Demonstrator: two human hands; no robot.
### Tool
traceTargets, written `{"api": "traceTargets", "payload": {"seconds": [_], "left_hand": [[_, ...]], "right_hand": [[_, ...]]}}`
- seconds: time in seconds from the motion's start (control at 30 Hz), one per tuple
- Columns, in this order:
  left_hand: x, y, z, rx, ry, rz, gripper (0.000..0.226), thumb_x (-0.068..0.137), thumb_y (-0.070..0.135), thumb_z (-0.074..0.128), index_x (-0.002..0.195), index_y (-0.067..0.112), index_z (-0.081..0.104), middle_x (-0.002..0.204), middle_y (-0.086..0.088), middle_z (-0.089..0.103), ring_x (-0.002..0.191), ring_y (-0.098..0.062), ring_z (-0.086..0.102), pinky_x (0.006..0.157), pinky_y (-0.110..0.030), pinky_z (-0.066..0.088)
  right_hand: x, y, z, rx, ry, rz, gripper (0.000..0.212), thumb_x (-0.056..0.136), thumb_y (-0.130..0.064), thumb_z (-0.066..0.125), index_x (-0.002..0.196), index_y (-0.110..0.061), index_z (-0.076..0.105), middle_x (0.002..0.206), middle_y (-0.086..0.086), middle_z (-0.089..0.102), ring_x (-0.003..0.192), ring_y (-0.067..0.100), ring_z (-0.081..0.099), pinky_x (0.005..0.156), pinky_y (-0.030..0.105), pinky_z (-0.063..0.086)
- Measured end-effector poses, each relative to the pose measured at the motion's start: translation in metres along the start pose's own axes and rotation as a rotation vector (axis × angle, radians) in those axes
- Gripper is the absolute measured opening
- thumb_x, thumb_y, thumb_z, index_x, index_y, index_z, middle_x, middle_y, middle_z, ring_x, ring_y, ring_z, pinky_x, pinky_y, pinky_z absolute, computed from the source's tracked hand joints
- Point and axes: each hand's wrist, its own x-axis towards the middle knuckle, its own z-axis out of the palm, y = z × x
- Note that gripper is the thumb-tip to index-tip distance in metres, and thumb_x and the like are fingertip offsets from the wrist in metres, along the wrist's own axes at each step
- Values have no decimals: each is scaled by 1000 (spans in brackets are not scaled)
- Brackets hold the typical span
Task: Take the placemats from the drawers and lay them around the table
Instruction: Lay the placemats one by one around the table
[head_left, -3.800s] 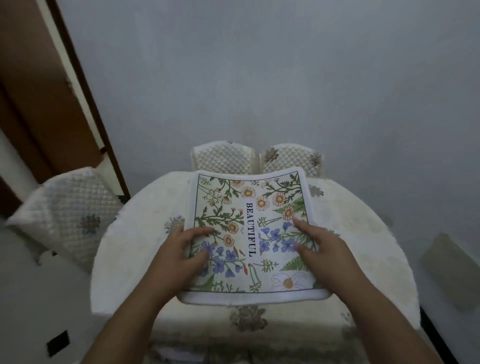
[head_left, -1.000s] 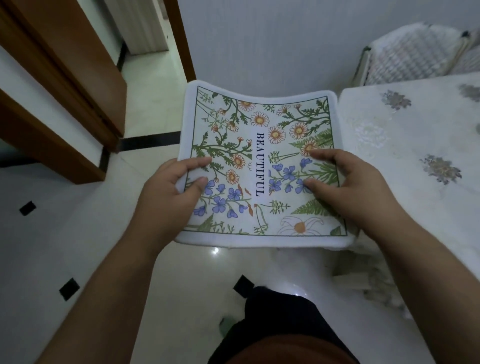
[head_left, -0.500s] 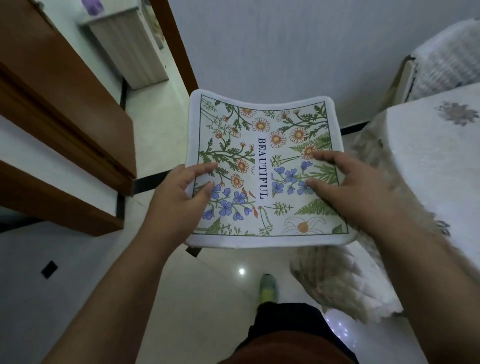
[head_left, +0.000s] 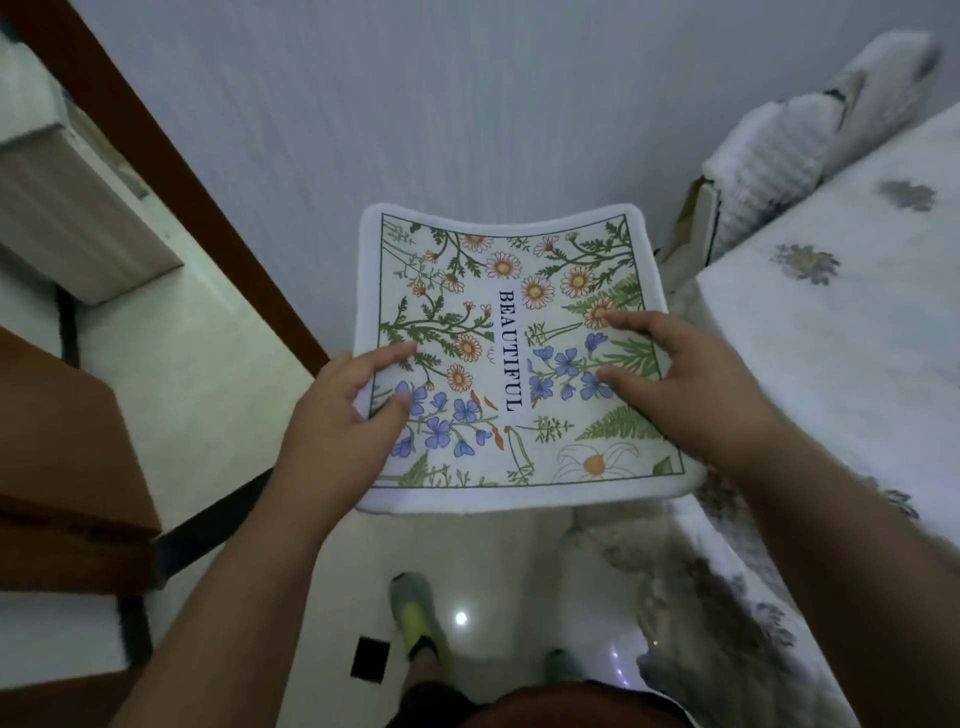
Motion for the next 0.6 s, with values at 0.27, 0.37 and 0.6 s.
{"api": "traceTargets", "payload": {"seconds": [0.27,0.37,0.6], "left_hand": [[152,8,-21,-44,-354,164,37,96,23,68,121,50,67,115,25,56,97,2,67,64,-16,59],[194,17,-15,-49,-467,212,37,96,21,68,121,48,67,119,26,56,98,2,67,68,-18,60],[273,41,48,2,-684,311,37,96,21,68,123,47,67,121,21,57,105,-3,66,76,-21,60]], "right_hand": [[36,-44,26,-48,313,176,53,84,-30,78,132,-41,59,115,-14,62,89,1,61,59,1,44],[42,-53,30,-49,419,240,54,83,-34,79,133,-40,59,116,-14,60,97,10,63,73,19,56],[66,-38,17,45,589,423,55,82,-32,80,131,-43,58,123,-8,62,99,17,67,74,33,62]]}}
